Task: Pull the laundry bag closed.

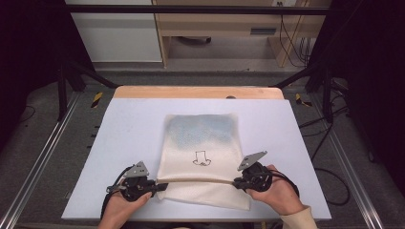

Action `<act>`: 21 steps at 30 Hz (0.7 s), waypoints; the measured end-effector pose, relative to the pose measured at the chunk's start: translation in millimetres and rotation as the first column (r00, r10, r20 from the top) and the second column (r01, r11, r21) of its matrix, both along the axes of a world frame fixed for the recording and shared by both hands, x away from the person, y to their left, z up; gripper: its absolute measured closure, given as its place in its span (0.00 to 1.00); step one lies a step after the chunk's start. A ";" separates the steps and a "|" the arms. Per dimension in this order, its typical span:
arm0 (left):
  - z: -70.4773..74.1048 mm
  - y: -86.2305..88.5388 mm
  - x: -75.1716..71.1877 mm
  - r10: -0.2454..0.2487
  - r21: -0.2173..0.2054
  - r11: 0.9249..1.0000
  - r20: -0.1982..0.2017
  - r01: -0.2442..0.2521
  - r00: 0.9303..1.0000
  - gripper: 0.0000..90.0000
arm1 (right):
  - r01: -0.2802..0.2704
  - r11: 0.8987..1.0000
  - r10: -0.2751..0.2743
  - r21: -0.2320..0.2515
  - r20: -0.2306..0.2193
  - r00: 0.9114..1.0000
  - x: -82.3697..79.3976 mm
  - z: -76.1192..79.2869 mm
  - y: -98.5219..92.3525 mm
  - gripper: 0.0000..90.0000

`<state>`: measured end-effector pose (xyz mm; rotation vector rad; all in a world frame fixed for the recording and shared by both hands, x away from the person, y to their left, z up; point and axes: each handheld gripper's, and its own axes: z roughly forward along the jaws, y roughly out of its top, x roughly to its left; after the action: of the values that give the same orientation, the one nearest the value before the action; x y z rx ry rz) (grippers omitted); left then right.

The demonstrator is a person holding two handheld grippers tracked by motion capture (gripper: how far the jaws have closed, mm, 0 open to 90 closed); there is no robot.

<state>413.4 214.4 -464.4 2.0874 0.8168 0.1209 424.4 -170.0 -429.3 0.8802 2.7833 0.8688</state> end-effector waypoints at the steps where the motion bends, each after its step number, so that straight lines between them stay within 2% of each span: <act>1: 0.0 0.0 0.1 0.000 -0.001 1.000 -0.001 0.000 1.000 0.90 | 0.012 1.000 -0.012 0.004 -0.002 1.000 -0.8 -0.1 -1.2 0.91; 21: -0.7 0.2 -0.5 0.002 -0.004 1.000 -0.003 -0.002 1.000 0.90 | 0.020 1.000 -0.020 0.013 -0.003 1.000 -1.8 -1.3 -7.5 0.91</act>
<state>412.9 214.6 -465.0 2.0830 0.8206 0.1174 422.6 -177.5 -430.6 0.9094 2.7695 0.8839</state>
